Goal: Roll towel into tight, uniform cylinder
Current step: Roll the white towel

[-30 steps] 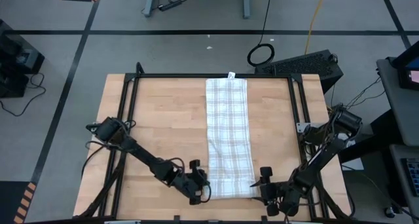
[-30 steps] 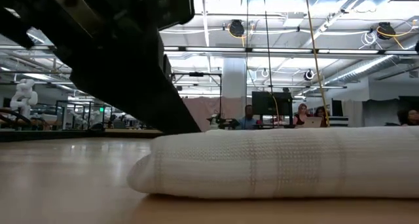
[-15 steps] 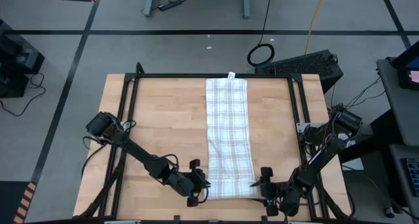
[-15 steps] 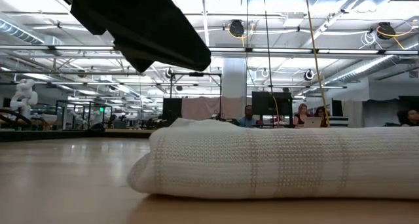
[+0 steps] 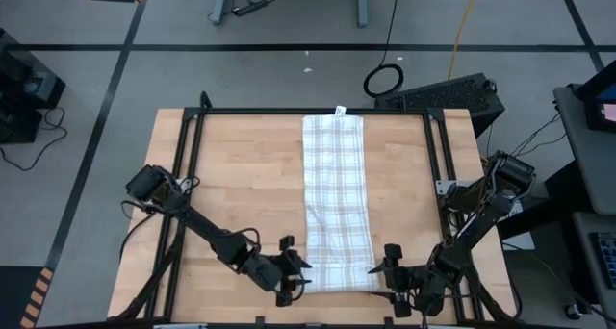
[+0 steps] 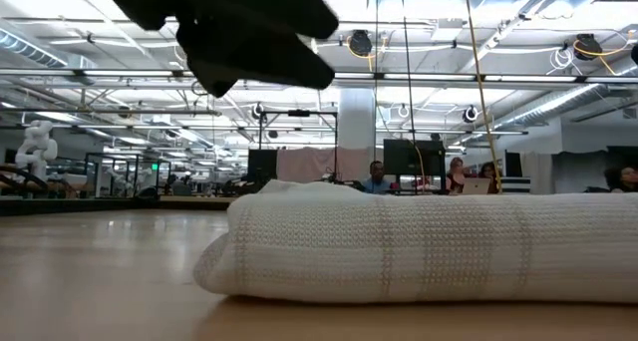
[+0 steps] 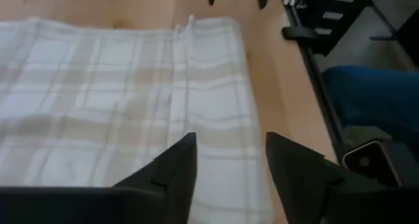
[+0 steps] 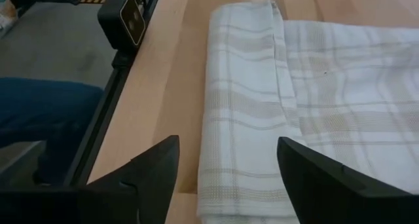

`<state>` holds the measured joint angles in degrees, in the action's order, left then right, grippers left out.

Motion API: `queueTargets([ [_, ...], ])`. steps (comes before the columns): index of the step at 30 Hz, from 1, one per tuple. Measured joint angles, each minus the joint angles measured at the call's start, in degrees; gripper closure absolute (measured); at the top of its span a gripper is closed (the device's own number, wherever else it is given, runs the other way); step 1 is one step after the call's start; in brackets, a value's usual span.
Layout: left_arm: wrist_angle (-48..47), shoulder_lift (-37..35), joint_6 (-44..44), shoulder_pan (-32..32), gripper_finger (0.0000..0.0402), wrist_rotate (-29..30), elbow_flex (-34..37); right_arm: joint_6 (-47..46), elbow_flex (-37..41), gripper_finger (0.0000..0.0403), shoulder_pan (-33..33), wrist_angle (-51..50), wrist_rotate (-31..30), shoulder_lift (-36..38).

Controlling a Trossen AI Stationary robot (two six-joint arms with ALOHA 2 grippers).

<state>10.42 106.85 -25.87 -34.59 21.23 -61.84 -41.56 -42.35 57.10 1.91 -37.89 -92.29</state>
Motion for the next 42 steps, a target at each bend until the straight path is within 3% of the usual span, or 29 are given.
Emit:
queueTargets([
  [10, 3.49, -0.07, -0.07, -1.33, 0.0142, 2.93, 0.0, 0.29, 0.01, 0.0156, -0.02, 0.02, 0.07, 0.0],
  [20, 2.11, -0.07, -0.8, -3.42, 0.0089, 3.43, 0.0, -7.97, 0.01, 0.0156, 0.01, 0.06, 2.03, 0.0],
  [33, 2.34, -0.07, -0.74, -7.69, 0.0084, 11.98, 0.0, -7.84, 0.02, 0.0154, 0.55, 0.48, 0.66, 0.0],
  [42, 2.55, 1.36, -1.83, -8.68, 0.0084, 13.11, -0.02, -7.44, 0.0, 0.0109, 0.69, 0.34, 0.13, -0.03],
])
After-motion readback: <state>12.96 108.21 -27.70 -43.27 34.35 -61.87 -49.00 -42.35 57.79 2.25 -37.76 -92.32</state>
